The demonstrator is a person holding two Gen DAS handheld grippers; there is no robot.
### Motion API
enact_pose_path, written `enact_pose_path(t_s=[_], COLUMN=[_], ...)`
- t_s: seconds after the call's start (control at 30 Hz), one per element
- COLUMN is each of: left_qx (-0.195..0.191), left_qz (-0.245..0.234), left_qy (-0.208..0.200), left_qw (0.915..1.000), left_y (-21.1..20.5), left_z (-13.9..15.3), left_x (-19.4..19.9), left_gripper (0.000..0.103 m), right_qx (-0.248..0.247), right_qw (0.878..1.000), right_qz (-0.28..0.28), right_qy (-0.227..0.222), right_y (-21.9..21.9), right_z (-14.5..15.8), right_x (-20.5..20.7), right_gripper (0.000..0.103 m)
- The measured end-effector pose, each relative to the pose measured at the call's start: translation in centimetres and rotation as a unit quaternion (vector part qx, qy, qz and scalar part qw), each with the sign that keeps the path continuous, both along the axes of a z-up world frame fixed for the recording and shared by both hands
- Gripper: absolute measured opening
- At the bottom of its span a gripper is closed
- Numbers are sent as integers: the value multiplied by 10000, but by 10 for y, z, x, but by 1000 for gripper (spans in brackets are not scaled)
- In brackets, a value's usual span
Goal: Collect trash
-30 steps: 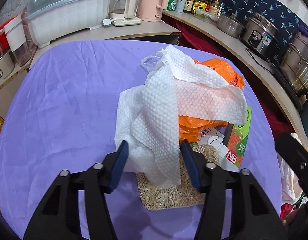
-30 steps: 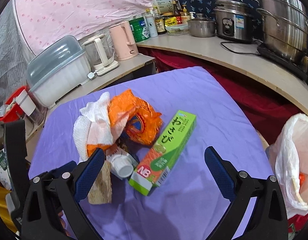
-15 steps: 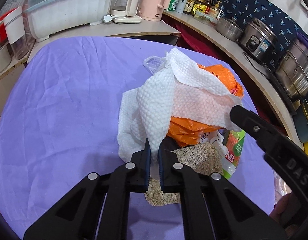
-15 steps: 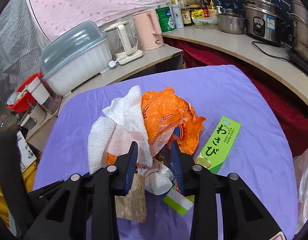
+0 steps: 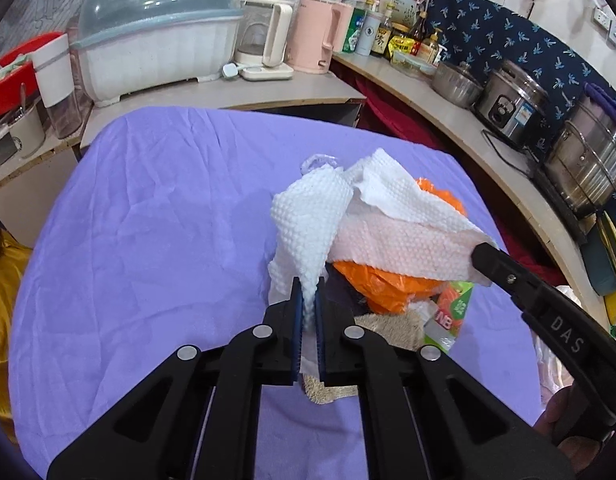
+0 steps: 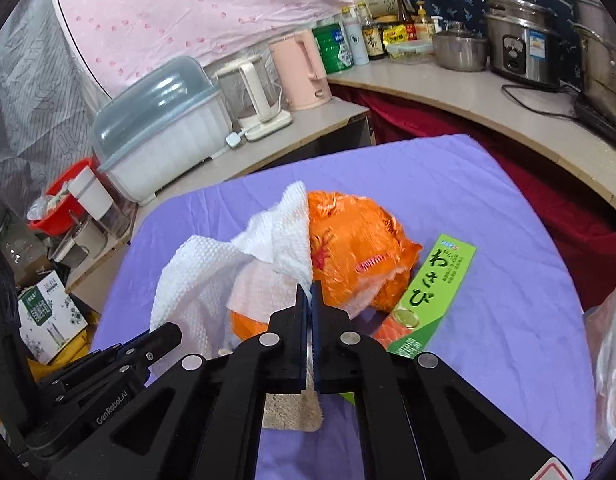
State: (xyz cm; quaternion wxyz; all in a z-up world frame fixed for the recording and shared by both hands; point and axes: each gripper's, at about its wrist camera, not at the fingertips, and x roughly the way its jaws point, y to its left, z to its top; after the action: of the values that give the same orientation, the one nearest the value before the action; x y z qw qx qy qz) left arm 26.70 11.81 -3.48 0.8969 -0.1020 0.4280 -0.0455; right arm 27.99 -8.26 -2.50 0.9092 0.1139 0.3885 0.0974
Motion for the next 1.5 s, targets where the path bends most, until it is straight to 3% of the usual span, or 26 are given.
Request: enact_pose_path(t_s=[0.33, 0.87, 1.17, 1.5], left_qx=[55, 21, -121, -179], left_qz=[-175, -677, -1260, -1716], left_qy=[-445, -1109, -1145, -913], left_qw=[9988, 9915, 9853, 9808], left_y=[-15, -73, -133, -185], left_z=[51, 127, 153, 143], left_x=[-47, -103, -109, -112], left_gripper=[5, 4, 4, 4], right_qx=[0, 107, 44, 94], right_qw=[9972, 9862, 9774, 9667], right_qz=[-395, -1005, -1497, -2140], right_qy=[-638, -1308, -1494, -1404], right_y=[-46, -134, -185, -255], right_z=[64, 126, 137, 123], right_x=[-58, -139, -169, -196], right_gripper=[2, 2, 2, 2])
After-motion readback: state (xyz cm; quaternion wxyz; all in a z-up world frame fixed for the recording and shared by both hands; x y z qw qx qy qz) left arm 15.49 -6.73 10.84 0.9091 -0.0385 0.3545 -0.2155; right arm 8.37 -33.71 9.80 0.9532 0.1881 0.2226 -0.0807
